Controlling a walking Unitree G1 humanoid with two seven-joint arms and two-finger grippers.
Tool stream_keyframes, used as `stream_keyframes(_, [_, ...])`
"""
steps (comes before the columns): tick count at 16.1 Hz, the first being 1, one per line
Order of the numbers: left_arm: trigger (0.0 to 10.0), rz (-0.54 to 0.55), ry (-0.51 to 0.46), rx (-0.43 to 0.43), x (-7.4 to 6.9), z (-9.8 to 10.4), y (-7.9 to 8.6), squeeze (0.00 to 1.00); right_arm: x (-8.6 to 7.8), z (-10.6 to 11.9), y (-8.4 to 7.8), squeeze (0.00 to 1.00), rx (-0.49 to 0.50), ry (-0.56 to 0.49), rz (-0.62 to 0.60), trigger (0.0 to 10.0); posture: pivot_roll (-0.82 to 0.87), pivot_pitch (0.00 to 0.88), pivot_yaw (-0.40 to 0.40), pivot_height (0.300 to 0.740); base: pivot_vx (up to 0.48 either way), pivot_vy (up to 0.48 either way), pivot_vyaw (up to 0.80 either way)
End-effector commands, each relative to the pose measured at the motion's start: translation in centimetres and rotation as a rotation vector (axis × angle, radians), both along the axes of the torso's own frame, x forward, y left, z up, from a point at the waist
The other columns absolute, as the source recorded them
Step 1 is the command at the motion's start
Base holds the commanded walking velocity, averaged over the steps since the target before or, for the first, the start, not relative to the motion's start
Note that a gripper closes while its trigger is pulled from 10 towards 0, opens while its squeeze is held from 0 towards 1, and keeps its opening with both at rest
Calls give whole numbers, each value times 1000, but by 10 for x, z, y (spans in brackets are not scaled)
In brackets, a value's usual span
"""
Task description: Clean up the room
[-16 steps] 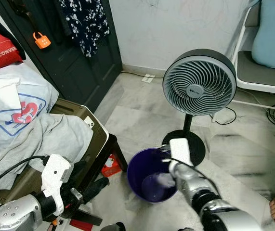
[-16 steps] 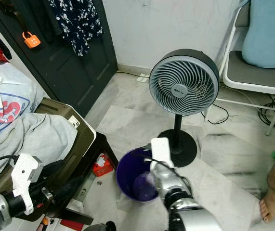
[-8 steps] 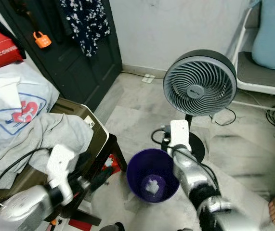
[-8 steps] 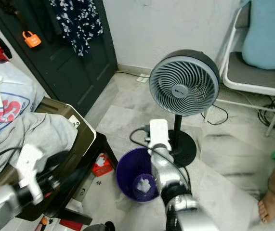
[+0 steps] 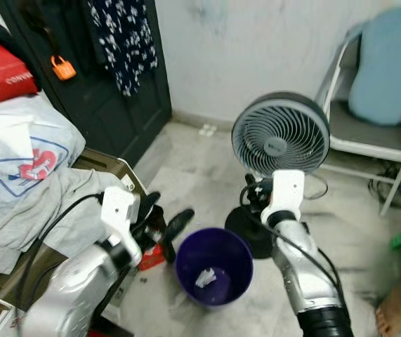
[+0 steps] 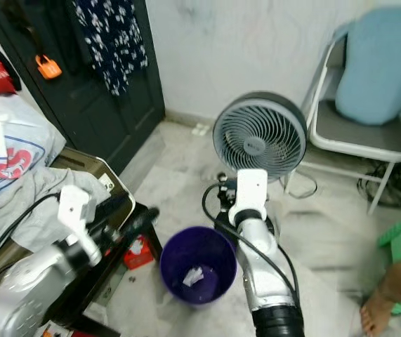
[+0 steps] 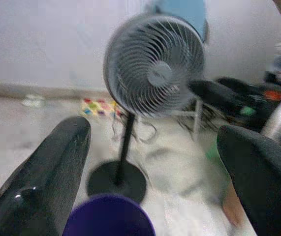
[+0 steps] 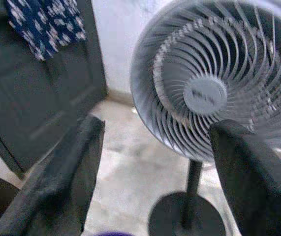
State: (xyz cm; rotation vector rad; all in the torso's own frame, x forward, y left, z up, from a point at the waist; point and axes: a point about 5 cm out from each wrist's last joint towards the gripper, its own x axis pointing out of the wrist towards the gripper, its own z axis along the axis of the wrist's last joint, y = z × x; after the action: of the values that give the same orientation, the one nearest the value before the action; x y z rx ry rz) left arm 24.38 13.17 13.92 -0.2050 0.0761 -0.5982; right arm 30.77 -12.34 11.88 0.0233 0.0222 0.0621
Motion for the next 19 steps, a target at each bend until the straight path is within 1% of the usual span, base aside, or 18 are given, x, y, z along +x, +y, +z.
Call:
stream_keyframes(1, [10000, 107, -17, 6, 9, -1, 6, 0, -2, 13, -4, 1000, 14, -25, 21, 10000, -69, 0, 41, 740, 0, 0, 0])
stream_keyframes(2, [10000, 147, -27, -4, 12, -1, 8, 0, -4, 15, -6, 1000, 2, -33, 27, 10000, -74, 0, 37, 740, 0, 0, 0])
stream_keyframes(4, [10000, 206, -50, 9, 17, 0, 13, 0, -6, 15, -10, 1000, -4, -31, 28, 10000, -85, 0, 32, 740, 0, 0, 0])
stream_keyframes(5, [10000, 269, -60, 6, 21, 0, 19, 0, -10, 14, -14, 1000, -21, -25, 30, 10000, -91, 0, 28, 740, 0, 0, 0])
stream_keyframes(7, [10000, 343, -85, 13, 28, 1, 28, 0, -11, 14, -22, 1000, -34, -17, 22, 10000, -94, 0, 17, 740, 0, 0, 0])
stream_keyframes(9, [10000, 422, -95, 16, 31, 0, 38, 0, -11, 17, -30, 988, -51, -19, 9, 10000, -97, 0, 8, 740, 0, 0, 0])
stream_keyframes(10, [10000, 452, -96, 9, 32, -1, 42, 0, -10, 17, -33, 588, -58, -22, 2, 10000, -102, 0, 9, 740, 0, 0, 0])
stream_keyframes(11, [10000, 483, -94, -2, 32, -2, 44, 0, -11, 19, -35, 0, -68, -31, -4, 10000, -107, 0, 6, 740, 0, 0, 0])
stream_keyframes(12, [10000, 491, -93, -6, 33, -4, 44, 0, -12, 20, -36, 0, -71, -35, -5, 10000, -114, 0, -5, 740, 0, 0, 0])
stream_keyframes(13, [10000, 498, -92, -10, 34, -7, 42, 0, -13, 20, -37, 0, -142, -44, -11, 10000, -114, 0, -13, 740, 0, 0, 0])
stream_keyframes(14, [10000, 508, -88, -14, 33, -10, 42, 0, -16, 19, -38, 0, -134, -39, -17, 10000, -106, 0, -31, 740, 0, 0, 0])
stream_keyframes(15, [10000, 518, -83, -17, 30, -12, 42, 0, -19, 18, -39, 0, -132, -32, -23, 10000, -111, 0, -32, 740, 0, 0, 0])
stream_keyframes(16, [10000, 529, -69, -13, 27, -18, 44, 0, -21, 16, -39, 0, -135, -25, -34, 10000, -117, 0, -25, 740, 0, 0, 0])
stream_keyframes(17, [10000, 535, -54, -15, 24, -20, 45, 0, -23, 16, -39, 0, -112, -26, -41, 10000, -113, 0, -17, 740, 0, 0, 0])
stream_keyframes(19, [10000, 551, -55, -17, 22, -19, 48, 0, -24, 15, -40, 0, -106, -29, -60, 10000, -103, 0, -2, 740, 0, 0, 0])
